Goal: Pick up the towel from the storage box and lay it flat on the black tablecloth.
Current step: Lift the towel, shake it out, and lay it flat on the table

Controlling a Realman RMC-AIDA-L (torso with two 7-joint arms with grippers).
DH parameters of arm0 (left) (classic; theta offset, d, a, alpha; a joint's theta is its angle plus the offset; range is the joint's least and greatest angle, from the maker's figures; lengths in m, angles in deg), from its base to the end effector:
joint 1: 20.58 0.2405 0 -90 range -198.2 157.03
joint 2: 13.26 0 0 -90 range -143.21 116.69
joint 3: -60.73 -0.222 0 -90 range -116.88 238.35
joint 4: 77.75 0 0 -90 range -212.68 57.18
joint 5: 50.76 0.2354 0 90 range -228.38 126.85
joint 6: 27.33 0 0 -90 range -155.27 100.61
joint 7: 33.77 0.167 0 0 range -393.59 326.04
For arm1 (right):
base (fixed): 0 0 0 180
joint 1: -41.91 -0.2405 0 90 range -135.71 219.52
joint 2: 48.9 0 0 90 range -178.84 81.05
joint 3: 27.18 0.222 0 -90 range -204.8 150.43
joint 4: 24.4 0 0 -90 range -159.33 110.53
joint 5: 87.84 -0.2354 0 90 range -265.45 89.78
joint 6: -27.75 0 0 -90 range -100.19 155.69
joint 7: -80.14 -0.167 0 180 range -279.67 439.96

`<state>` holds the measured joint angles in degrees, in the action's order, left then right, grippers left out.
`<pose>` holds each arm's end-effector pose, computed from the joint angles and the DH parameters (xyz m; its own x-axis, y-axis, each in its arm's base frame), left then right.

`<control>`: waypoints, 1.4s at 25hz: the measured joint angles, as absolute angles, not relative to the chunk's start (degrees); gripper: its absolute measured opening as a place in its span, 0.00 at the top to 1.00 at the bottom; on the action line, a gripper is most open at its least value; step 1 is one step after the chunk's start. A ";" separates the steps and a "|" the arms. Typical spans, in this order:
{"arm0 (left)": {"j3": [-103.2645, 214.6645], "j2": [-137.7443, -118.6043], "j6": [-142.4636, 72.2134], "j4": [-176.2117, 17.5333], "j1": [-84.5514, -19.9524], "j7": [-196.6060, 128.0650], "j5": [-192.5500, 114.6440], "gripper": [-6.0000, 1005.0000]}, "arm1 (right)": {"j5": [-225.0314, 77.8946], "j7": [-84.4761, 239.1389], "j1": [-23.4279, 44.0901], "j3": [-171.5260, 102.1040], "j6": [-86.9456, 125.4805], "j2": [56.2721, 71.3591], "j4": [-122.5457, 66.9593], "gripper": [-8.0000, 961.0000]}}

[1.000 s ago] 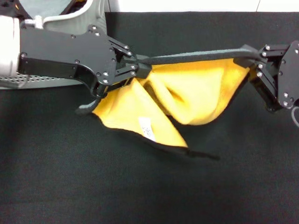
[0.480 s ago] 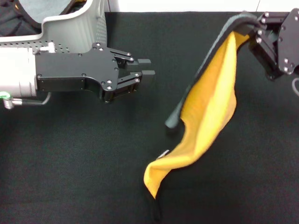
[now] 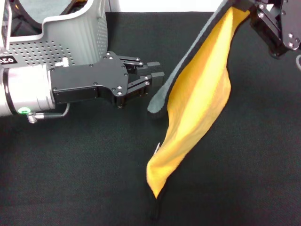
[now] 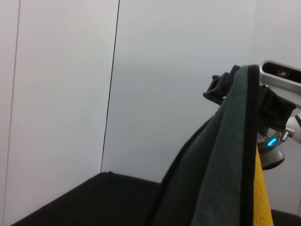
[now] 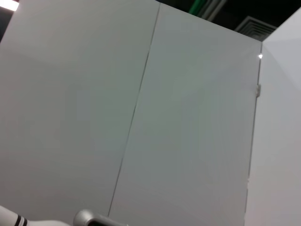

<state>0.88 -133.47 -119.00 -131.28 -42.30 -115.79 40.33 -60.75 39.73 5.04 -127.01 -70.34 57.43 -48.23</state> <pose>-0.1762 0.3312 0.0135 0.7549 0.1513 0.6382 0.2897 -0.9499 -0.1175 0.1259 0.3497 0.0330 0.4401 0.3465 -0.8284 0.0159 -0.9254 -0.3786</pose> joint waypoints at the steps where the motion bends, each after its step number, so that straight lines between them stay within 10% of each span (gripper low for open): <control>1: 0.86 -133.49 -119.00 -130.22 -42.43 -114.90 39.87 0.77 | -59.45 39.26 5.01 -125.75 -70.32 57.43 -48.80 0.99; 15: -1.30 -133.51 -120.45 -126.10 -41.87 -110.88 35.21 0.64 | -39.35 31.99 5.53 -106.96 -68.44 61.06 -55.29 0.98; 35: -3.04 -133.60 -115.91 -113.64 -45.87 -100.86 31.20 0.60 | -38.51 30.93 6.29 -106.79 -68.35 61.94 -59.67 0.98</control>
<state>-3.04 -133.60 -115.91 -113.64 -45.87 -100.86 31.20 -38.51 30.93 6.29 -106.79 -68.35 61.94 -59.67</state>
